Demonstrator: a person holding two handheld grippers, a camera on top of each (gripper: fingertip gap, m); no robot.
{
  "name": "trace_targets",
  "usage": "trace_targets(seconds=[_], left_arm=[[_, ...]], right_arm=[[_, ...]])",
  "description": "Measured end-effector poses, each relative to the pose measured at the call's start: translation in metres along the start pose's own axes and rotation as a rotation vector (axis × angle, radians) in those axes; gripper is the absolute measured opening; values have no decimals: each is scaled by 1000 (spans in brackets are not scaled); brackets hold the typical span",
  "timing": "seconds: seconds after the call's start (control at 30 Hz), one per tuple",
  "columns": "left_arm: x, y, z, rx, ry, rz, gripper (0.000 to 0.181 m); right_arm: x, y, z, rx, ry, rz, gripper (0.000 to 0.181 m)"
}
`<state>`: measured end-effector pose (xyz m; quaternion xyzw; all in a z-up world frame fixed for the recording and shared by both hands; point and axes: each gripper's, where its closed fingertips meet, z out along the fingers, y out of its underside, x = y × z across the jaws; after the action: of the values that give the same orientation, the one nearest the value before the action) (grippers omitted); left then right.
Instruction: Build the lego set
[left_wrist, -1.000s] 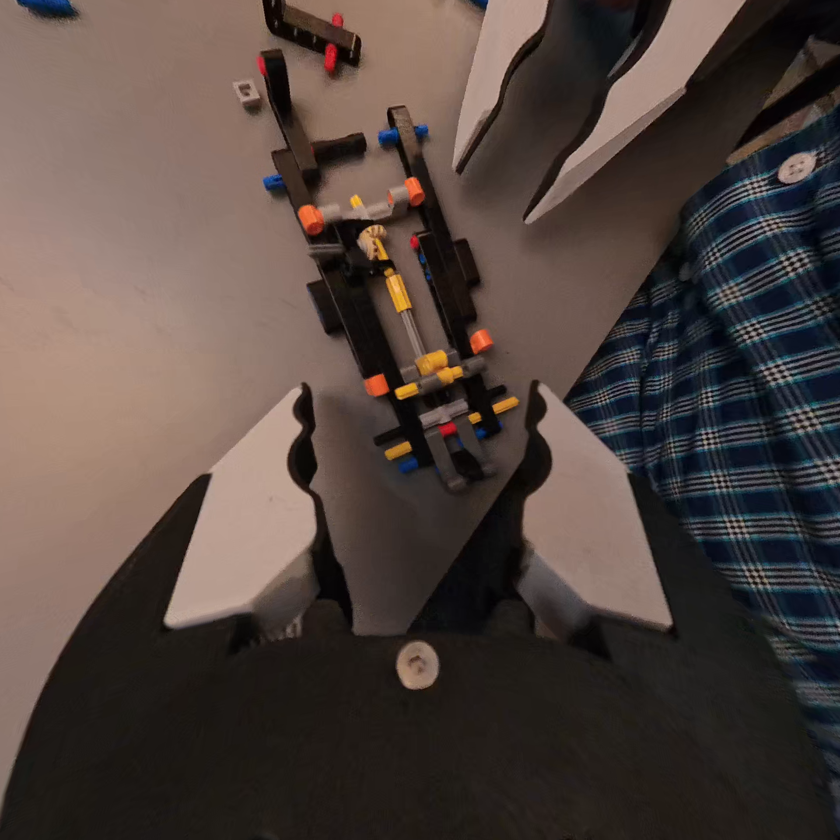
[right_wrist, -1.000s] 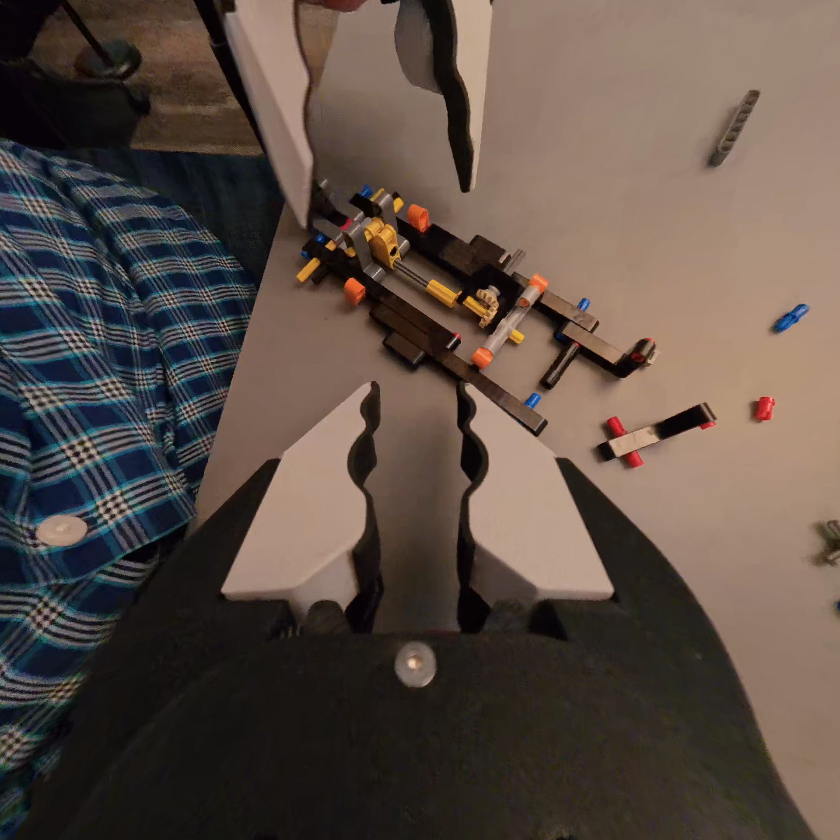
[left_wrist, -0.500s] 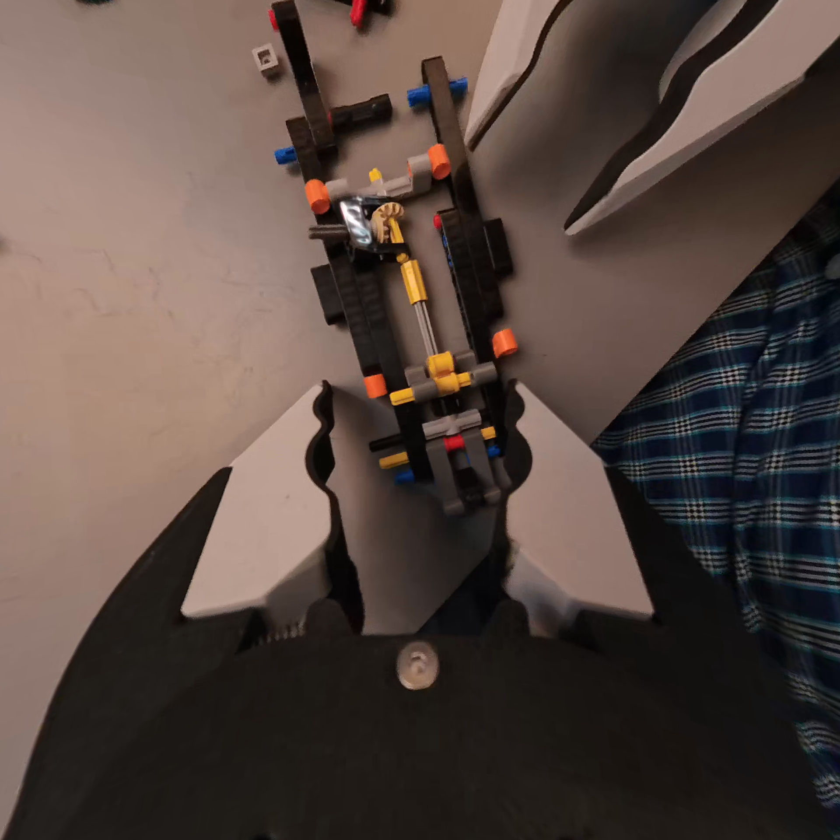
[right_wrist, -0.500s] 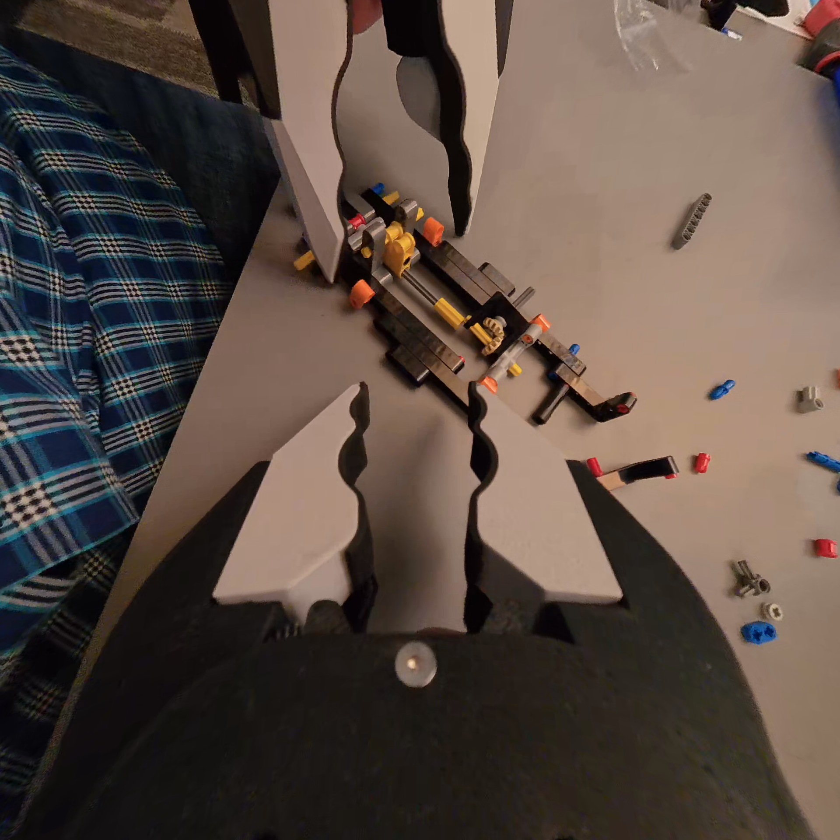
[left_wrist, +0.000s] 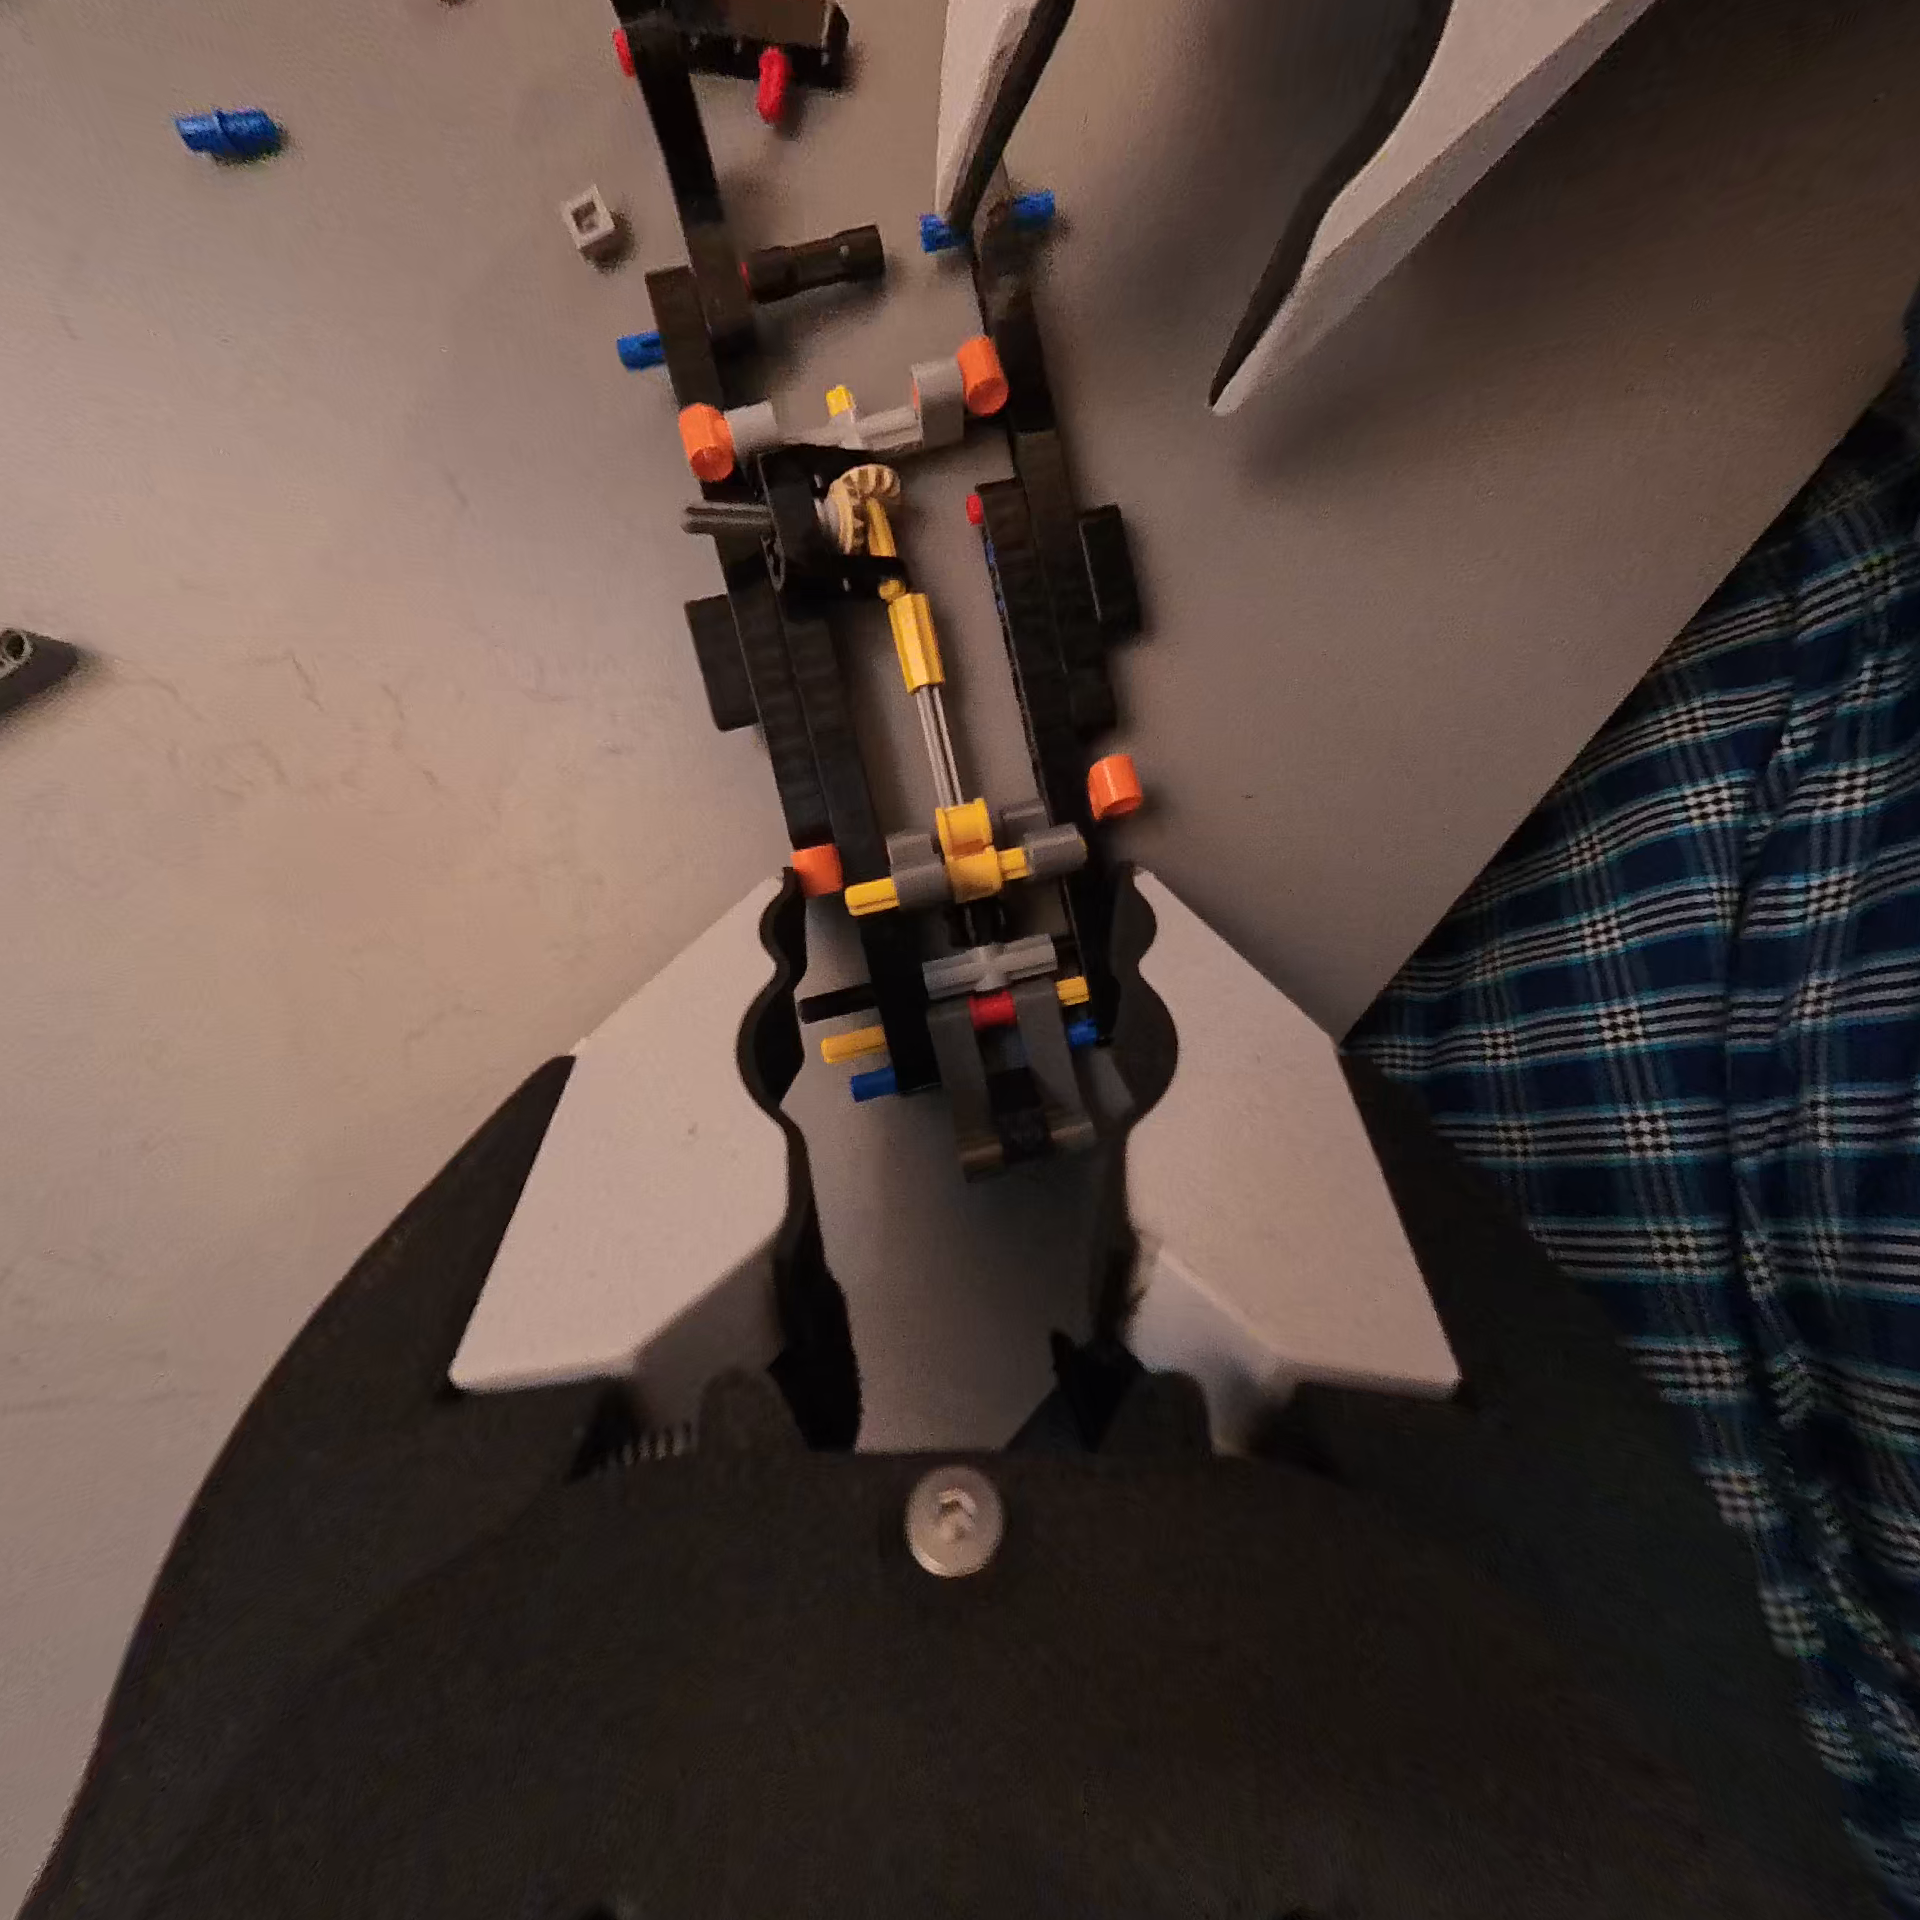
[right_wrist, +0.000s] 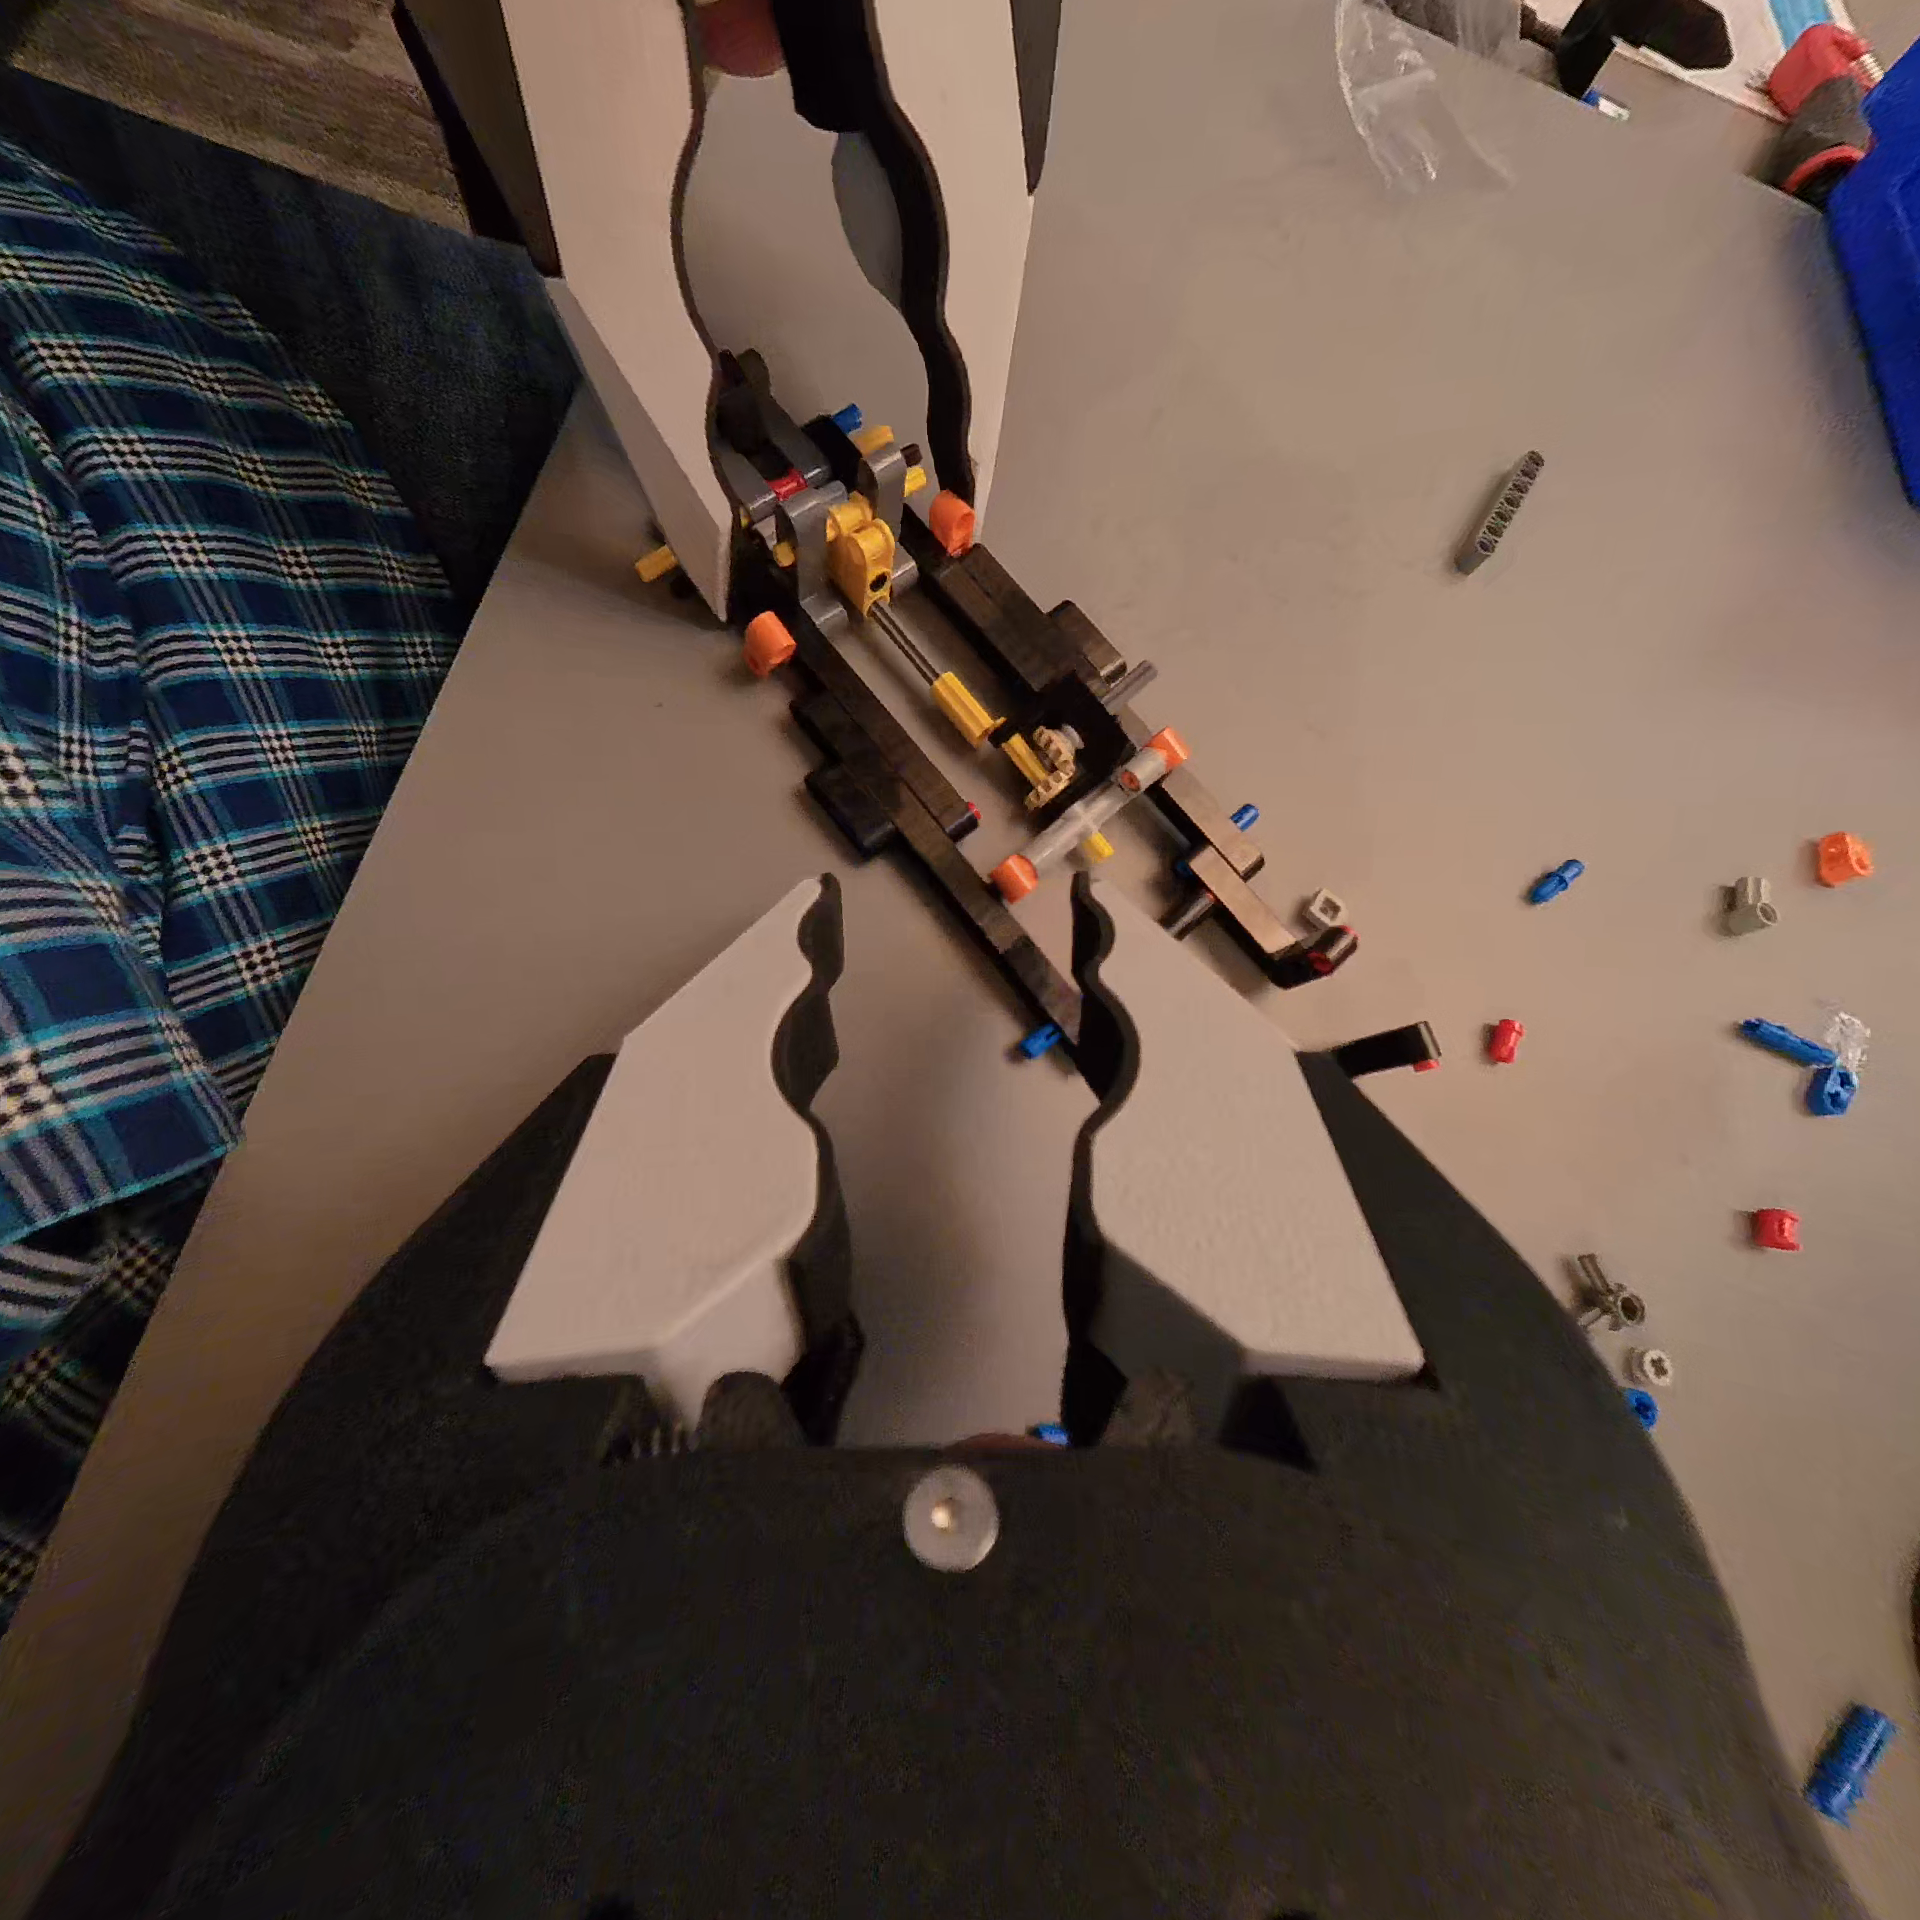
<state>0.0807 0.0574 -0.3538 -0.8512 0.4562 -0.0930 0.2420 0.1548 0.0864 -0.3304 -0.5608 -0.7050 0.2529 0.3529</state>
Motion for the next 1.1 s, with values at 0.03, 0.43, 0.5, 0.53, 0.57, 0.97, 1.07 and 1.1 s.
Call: trace_targets(seconds=[0.03, 0.43, 0.5, 0.53, 0.57, 0.97, 1.07, 1.1], left_arm=[[-1, 0, 0, -1, -12, 11, 57], [-12, -4, -6, -17, -170, 208, 57], [-14, -4, -7, -17, -186, 220, 56], [-14, -4, -7, -18, -189, 225, 56], [-14, -4, -7, -19, -191, 228, 56], [-15, -4, -8, -27, -200, 256, 56], [-17, -3, -8, -35, -192, 264, 56], [-19, -3, -8, -39, -198, 269, 56]], right_arm=[[1, 0, 0, 0, 2, -2, 42], [10, 6, -7, -6, 32, 21, 44], [9, 4, -7, -3, 33, 11, 44], [9, 3, -6, -2, 35, 5, 44], [8, 2, -6, -2, 35, 2, 44], [5, 1, -6, 0, 26, -17, 44], [7, 2, -7, -6, 31, -14, 44], [8, 2, -8, -6, 33, -15, 44]])
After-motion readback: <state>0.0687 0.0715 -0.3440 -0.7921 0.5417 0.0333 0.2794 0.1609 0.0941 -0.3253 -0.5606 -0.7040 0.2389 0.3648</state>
